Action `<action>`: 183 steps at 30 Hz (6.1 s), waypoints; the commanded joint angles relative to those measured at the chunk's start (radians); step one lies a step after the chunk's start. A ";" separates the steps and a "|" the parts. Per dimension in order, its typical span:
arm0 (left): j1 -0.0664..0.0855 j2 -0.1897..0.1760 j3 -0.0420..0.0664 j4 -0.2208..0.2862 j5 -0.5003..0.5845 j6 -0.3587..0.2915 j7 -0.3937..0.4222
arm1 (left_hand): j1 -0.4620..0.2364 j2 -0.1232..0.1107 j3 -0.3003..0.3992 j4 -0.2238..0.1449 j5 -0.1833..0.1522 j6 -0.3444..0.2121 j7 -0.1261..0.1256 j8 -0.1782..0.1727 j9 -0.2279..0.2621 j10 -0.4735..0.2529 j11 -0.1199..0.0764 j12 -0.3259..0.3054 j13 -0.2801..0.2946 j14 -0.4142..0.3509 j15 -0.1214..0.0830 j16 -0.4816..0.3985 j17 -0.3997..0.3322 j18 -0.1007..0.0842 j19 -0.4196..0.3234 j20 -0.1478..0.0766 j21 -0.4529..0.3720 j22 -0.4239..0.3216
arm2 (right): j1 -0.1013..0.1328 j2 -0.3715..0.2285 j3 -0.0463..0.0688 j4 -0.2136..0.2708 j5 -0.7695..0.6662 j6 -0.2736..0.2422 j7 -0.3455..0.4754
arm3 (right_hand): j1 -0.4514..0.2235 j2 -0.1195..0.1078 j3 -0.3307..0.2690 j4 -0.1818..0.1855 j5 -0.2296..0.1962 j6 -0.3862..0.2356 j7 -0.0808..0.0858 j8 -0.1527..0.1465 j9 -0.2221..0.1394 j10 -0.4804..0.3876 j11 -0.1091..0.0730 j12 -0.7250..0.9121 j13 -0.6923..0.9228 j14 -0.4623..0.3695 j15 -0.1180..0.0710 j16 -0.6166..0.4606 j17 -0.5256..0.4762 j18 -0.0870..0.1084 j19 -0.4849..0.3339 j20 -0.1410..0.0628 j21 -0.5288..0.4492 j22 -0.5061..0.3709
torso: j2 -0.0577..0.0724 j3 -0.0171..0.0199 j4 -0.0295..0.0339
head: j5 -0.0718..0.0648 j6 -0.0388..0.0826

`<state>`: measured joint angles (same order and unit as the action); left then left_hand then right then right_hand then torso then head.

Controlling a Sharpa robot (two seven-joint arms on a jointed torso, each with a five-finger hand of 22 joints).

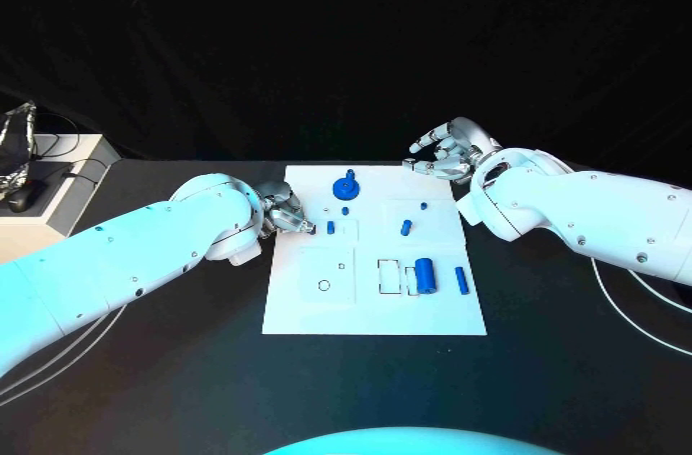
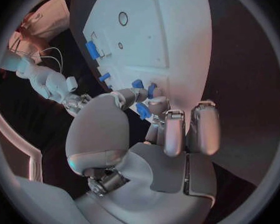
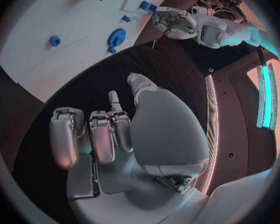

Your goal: Assemble the parts on the task board

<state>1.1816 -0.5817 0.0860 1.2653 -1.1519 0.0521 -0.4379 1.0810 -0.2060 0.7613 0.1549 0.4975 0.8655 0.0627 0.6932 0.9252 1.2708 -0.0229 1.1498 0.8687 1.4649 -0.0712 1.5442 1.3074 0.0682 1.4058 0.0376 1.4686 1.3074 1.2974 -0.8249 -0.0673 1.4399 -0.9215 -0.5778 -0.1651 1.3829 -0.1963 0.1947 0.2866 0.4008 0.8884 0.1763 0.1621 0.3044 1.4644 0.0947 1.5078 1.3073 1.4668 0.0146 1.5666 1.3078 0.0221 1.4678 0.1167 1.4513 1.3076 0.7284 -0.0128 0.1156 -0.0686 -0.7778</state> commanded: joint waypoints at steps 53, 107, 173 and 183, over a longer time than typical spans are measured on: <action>-0.001 0.037 -0.003 -0.046 0.021 0.072 -0.033 | -0.021 0.006 0.114 -0.157 -0.015 0.020 -0.012 -0.006 -0.006 0.017 0.001 0.001 0.014 0.094 -0.006 0.008 0.218 -0.011 -0.003 -0.001 -0.003 0.038 | 0.000 -0.006 0.000 0.009 -0.011 0.011 0.006 | -0.009 0.000 0.005 0.000 0.006 -0.003 -0.004 0.007 0.002 0.034 -0.007 0.001 0.196 0.097 -0.003 -0.006 0.235 0.010 0.046 -0.005 -0.007 0.157 | 0.000 -0.0004 0.0000 | -0.009 -0.009; -0.001 0.010 0.001 -0.021 0.047 -0.012 -0.068 | -0.034 0.075 -0.689 0.141 -0.412 0.068 -0.020 -0.070 -0.041 0.018 -0.002 -0.014 0.048 0.093 -0.008 0.006 0.215 -0.013 0.006 -0.003 -0.012 0.044 | -0.001 -0.011 0.000 0.009 -0.011 0.009 0.010 | -0.012 -0.003 0.006 0.000 0.006 -0.005 -0.004 0.008 0.003 0.032 -0.007 -0.001 0.194 0.095 -0.003 -0.008 0.228 0.012 0.044 -0.005 -0.013 0.153 | 0.001 -0.0020 0.0000 | -0.021 -0.004; 0.002 0.192 0.018 -0.237 -0.431 -0.111 0.522 | 0.366 -0.068 -0.169 -0.058 -0.448 -0.062 0.082 -0.298 -0.609 -0.469 0.153 -0.598 -0.727 -0.422 0.132 -0.280 -0.709 0.116 -0.534 0.123 -0.459 -0.509 | 0.000 0.001 0.000 0.011 -0.041 -0.020 0.094 | -0.002 -0.066 0.226 -0.012 0.004 -0.001 -0.020 0.033 0.020 -0.372 -0.029 -0.893 -0.666 0.069 -0.026 -0.065 0.110 0.015 0.041 -0.027 -0.036 0.146 | 0.017 0.0014 -0.0038 | -0.028 0.021; 0.003 0.207 0.014 -0.253 -0.431 -0.121 0.526 | 0.352 -0.057 -0.135 -0.063 -0.448 -0.014 0.078 -0.313 -0.621 -0.423 0.149 -0.609 -0.747 -0.353 0.130 -0.210 -0.632 0.111 -0.500 0.120 -0.419 -0.474 | 0.001 0.004 0.000 0.014 -0.050 -0.019 0.089 | -0.004 -0.067 0.227 -0.013 0.004 -0.001 -0.020 0.033 0.020 -0.369 -0.029 -0.898 -0.671 0.069 -0.026 -0.064 0.110 0.016 0.041 -0.027 -0.037 0.145 | 0.016 0.0016 -0.0045 | -0.030 0.018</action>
<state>1.1829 -0.3783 0.1000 1.0125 -1.5717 -0.0697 0.0724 1.4431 -0.2642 0.6218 0.0923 0.0537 0.8476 0.1415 0.3853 0.3046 0.8428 0.1265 0.5456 0.1219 1.1089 0.0582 1.3326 0.6738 0.1700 0.9015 0.1575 1.0477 0.8315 1.2983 -0.8220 -0.0676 1.4523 -0.9518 -0.5973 -0.0833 1.3809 -0.2549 0.4170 0.2744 0.4047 0.8865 0.1524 0.1931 0.3237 1.0875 0.0675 0.6171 0.6368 1.4686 -0.0055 1.5063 1.3073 0.0221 1.4661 0.0967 1.4105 1.3080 0.7449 -0.0113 0.1114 -0.0977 -0.7591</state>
